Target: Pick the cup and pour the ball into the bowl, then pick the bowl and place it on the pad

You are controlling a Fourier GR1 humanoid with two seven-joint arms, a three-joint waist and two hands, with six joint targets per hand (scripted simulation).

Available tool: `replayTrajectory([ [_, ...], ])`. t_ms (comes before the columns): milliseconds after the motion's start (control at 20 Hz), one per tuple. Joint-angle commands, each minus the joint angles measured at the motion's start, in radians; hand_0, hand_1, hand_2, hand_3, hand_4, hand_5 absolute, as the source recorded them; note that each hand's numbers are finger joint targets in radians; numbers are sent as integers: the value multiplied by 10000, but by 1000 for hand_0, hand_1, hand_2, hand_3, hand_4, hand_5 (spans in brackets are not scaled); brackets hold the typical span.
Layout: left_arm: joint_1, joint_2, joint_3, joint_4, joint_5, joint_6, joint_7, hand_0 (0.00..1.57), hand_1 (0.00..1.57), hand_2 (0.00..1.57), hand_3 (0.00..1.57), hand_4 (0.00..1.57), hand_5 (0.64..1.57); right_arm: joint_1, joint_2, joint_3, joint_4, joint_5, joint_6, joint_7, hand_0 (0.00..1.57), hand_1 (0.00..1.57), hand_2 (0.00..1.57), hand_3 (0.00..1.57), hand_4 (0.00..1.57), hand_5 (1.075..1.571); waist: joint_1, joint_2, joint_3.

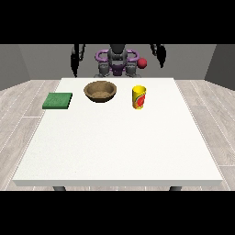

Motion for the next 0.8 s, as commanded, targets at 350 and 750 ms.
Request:
replayTrajectory([
  [350,464,-1065,-490,-392,109,1071,-1123,0,0,0,0,0,1463,902,-29,-1106,352,-1500,989,-2342,0,0,0,0,66,1563,-343,-754,-265],
  [750,1,-856,-926,501,372,1364,-2698,0,0,0,0,0,1467,-243,-219,-1571,1902,-1581,1776,-3671,0,0,0,0,0,1558,-146,179,-290],
])
